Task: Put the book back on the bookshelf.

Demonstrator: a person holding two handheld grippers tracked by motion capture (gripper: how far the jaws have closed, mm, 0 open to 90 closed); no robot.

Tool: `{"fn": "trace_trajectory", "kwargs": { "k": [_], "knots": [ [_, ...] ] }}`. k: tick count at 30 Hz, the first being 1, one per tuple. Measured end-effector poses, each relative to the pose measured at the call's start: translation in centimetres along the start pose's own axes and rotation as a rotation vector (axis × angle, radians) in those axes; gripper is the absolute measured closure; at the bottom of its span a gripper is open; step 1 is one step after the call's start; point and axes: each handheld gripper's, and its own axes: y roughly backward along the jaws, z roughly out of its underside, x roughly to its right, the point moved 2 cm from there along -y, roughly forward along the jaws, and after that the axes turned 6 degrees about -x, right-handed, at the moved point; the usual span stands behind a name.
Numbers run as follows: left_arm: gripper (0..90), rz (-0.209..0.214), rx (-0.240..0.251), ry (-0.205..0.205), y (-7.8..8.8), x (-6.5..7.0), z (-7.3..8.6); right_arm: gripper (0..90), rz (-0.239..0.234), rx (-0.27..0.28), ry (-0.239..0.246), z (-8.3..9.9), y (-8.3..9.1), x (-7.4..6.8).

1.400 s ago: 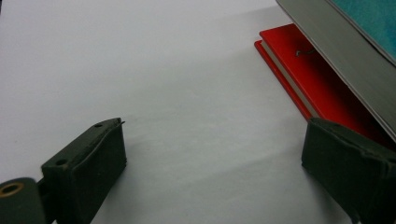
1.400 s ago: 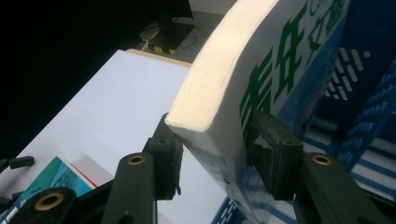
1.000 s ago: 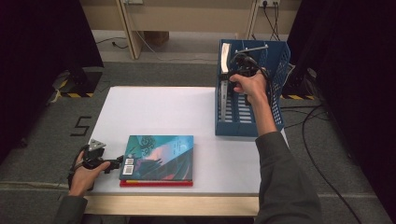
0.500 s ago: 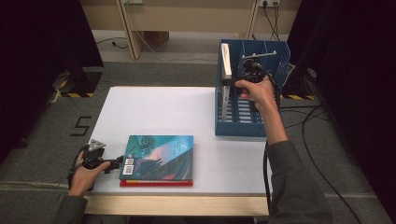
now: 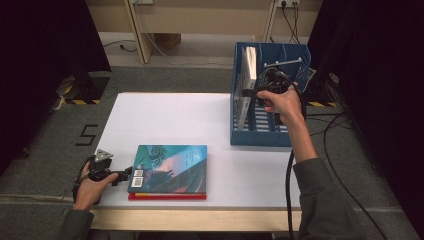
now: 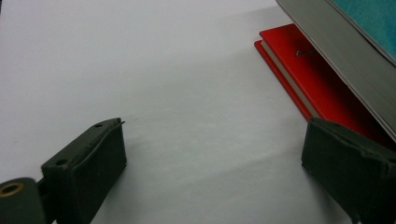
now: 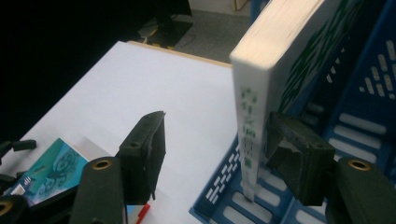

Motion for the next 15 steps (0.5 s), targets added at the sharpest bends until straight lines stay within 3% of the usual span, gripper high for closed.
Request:
{"fn": "trace_trajectory", "kwargs": {
  "k": [9, 15],
  "knots": [
    [5.2, 0.000, 0.000, 0.000, 0.0, 0.0, 0.0, 38.3, 0.004, 0.004, -0.005, 1.1, 0.8, 0.9],
    [5.2, 0.000, 0.000, 0.000, 0.0, 0.0, 0.0, 36.4, -0.010, 0.010, 0.024, 2.2, 1.2, 0.1]
  ]
}}
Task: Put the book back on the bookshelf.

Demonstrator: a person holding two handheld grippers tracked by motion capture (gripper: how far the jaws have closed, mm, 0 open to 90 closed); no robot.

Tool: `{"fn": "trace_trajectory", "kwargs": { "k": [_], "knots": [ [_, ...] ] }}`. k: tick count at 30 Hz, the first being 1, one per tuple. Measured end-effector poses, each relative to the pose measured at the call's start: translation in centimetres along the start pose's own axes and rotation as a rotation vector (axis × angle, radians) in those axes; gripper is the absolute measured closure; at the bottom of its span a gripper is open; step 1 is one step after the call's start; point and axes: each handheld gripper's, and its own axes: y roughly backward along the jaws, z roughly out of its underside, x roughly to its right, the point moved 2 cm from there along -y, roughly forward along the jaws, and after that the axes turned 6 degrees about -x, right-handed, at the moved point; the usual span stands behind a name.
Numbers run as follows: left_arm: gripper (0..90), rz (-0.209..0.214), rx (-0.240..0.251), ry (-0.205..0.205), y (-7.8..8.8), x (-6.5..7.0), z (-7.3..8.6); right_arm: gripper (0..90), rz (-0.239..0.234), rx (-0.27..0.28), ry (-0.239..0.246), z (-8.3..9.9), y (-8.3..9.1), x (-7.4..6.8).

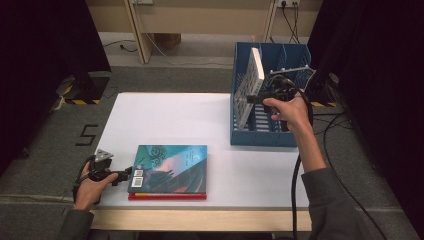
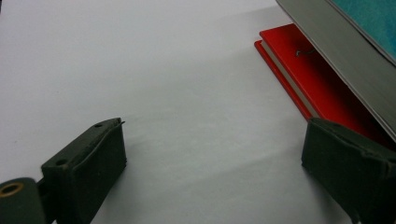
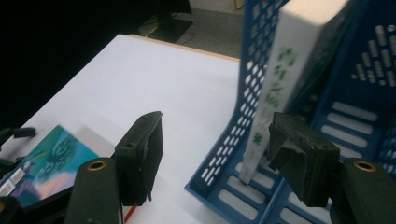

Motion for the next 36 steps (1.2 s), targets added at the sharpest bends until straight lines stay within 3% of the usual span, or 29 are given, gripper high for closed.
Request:
{"fn": "trace_trajectory", "kwargs": {
  "k": [5, 9, 14, 25, 31, 36],
  "knots": [
    [5.2, 0.000, 0.000, 0.000, 0.0, 0.0, 0.0, 35.6, 0.000, 0.020, 0.024, 1.4, 0.2, -0.6],
    [5.2, 0.000, 0.000, 0.000, 0.0, 0.0, 0.0, 35.6, 0.036, 0.041, 0.010, 1.9, 0.4, 0.1],
    [5.2, 0.000, 0.000, 0.000, 0.0, 0.0, 0.0, 35.3, 0.046, 0.027, -0.005, 2.7, 0.2, 1.0],
    [5.2, 0.000, 0.000, 0.000, 0.0, 0.0, 0.0, 34.7, 0.037, 0.016, 0.001, 4.3, -0.3, 1.0],
    [5.2, 0.000, 0.000, 0.000, 0.0, 0.0, 0.0, 34.1, 0.068, 0.022, -0.010, 4.2, -0.8, 1.3],
    [5.2, 0.000, -0.001, -0.001, 0.0, 0.0, 0.0, 34.0, 0.116, 0.025, -0.031, 3.0, -2.4, 1.8]
  ]
}}
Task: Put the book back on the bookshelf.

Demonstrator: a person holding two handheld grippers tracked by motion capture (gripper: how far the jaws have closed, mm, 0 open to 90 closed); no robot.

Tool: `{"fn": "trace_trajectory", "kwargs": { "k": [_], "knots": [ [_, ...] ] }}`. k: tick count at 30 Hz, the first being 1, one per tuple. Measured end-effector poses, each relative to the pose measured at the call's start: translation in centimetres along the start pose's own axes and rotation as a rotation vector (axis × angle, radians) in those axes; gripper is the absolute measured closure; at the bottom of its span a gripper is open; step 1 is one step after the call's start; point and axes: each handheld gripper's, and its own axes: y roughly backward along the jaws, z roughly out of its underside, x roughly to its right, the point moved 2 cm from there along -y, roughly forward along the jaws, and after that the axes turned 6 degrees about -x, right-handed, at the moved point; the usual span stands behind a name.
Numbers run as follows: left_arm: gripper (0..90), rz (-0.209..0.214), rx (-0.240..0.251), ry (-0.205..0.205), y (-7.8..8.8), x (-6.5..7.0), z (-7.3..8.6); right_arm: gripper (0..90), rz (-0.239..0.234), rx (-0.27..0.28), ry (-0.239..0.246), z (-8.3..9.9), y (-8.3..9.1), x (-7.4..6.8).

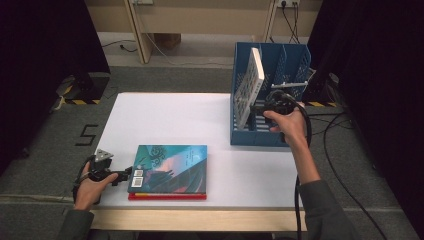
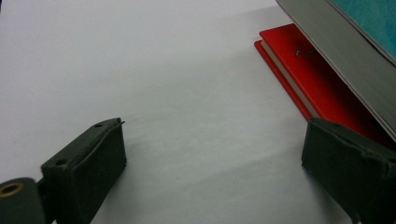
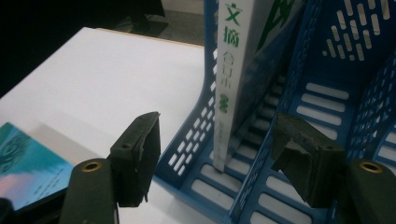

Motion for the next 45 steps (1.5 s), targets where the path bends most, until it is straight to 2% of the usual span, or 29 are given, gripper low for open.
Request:
{"fn": "trace_trajectory", "kwargs": {
  "k": [2, 9, 13, 14, 15, 17, 19, 21, 24, 28, 29, 32, 34, 37, 40, 45],
  "knots": [
    [5.2, 0.000, 0.001, 0.001, 0.0, 0.0, 0.0, 34.2, 0.030, 0.009, -0.007, -0.6, -0.8, 0.1],
    [5.2, 0.001, 0.000, 0.000, 0.0, 0.0, 0.0, 36.8, 0.066, 0.008, -0.040, -2.3, -3.3, 0.1],
    [5.2, 0.000, 0.001, 0.001, 0.0, 0.0, 0.0, 50.1, 0.081, 0.021, -0.043, -2.8, -4.1, 0.2],
    [5.2, 0.000, 0.000, 0.000, 0.0, 0.0, 0.0, 56.1, 0.096, 0.015, -0.029, -2.8, -4.3, 0.3],
    [5.2, 0.001, 0.001, 0.001, 0.0, 0.0, 0.0, 57.0, 0.100, 0.018, -0.013, -2.9, -4.4, 0.4],
    [5.2, 0.000, 0.001, 0.001, 0.0, 0.0, 0.0, 58.0, 0.088, 0.020, -0.014, -2.9, -4.4, 0.4],
    [5.2, 0.000, -0.001, 0.000, 0.0, 0.0, 0.0, 60.8, 0.090, 0.017, 0.004, -2.8, -4.4, 0.2],
    [5.2, 0.000, 0.001, 0.001, 0.0, 0.0, 0.0, 62.9, 0.062, 0.026, 0.014, -2.7, -4.3, 0.0],
    [5.1, 0.000, 0.001, 0.001, 0.0, 0.0, 0.0, 63.8, 0.058, 0.024, 0.059, -2.5, -4.4, -0.8],
    [5.2, 0.000, 0.000, 0.001, 0.0, 0.0, 0.0, 64.3, 0.021, 0.024, 0.084, -2.6, -5.1, -2.5],
    [5.2, 0.000, 0.001, 0.001, 0.0, 0.0, 0.0, 64.0, 0.031, 0.019, 0.108, -2.8, -5.4, -3.0],
    [5.2, 0.001, -0.001, 0.000, 0.0, 0.0, 0.0, 63.5, 0.054, -0.001, 0.131, -3.2, -5.7, -3.9],
    [5.2, 0.001, -0.001, 0.000, 0.0, 0.0, 0.0, 63.6, 0.062, -0.004, 0.127, -3.2, -5.7, -4.0],
    [5.2, 0.000, 0.001, 0.001, 0.0, 0.0, 0.0, 62.4, 0.063, -0.006, 0.147, -3.2, -5.6, -3.9],
    [5.2, 0.000, 0.000, 0.000, 0.0, 0.0, 0.0, 56.6, 0.047, -0.006, 0.109, -3.1, -5.6, -3.8],
    [5.2, 0.000, 0.001, 0.001, 0.0, 0.0, 0.0, 51.0, 0.041, -0.009, 0.102, -3.1, -5.6, -3.9]
  ]
}}
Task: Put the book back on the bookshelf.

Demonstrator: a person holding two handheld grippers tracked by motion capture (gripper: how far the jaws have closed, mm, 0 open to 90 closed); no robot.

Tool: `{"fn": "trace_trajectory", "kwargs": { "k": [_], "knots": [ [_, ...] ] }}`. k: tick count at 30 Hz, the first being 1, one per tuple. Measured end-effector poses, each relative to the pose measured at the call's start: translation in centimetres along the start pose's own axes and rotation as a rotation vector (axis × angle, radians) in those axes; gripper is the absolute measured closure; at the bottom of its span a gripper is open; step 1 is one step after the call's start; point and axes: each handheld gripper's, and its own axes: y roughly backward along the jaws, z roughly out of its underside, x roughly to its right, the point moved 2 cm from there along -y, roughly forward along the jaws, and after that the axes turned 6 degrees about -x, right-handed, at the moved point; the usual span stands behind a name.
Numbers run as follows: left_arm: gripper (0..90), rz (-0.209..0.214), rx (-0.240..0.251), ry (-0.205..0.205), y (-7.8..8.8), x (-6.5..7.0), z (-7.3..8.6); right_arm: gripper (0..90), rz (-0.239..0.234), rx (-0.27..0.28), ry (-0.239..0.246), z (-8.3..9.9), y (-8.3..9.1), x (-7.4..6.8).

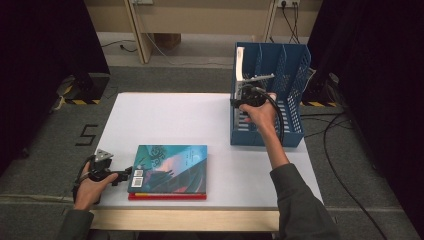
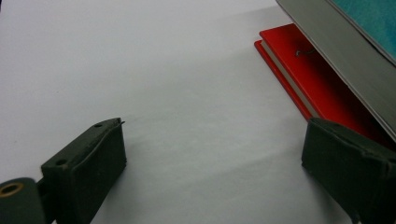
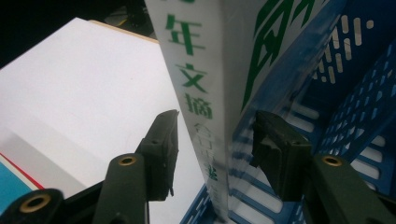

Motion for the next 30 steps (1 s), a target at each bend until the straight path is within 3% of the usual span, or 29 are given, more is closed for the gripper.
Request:
{"fn": "trace_trajectory", "kwargs": {
  "k": [3, 9, 13, 20, 30],
  "knots": [
    [5.2, 0.000, 0.000, 0.000, 0.0, 0.0, 0.0, 44.6, -0.007, -0.006, -0.022, 0.0, 0.0, 0.1],
    [5.2, 0.000, -0.001, -0.002, 0.0, 0.0, 0.0, 43.4, -0.004, -0.007, -0.022, 0.3, 0.2, 0.3],
    [5.2, -0.001, -0.001, -0.002, 0.0, 0.0, 0.0, 42.0, 0.023, -0.012, -0.028, 0.6, 0.1, 0.7],
    [5.2, 0.000, -0.001, -0.001, 0.0, 0.0, 0.0, 35.9, -0.007, -0.001, -0.054, 1.2, 0.5, 0.9],
    [5.2, 0.000, -0.001, -0.001, 0.0, 0.0, 0.0, 34.0, -0.044, 0.005, -0.041, 3.2, 2.3, 0.8]
  ]
}}
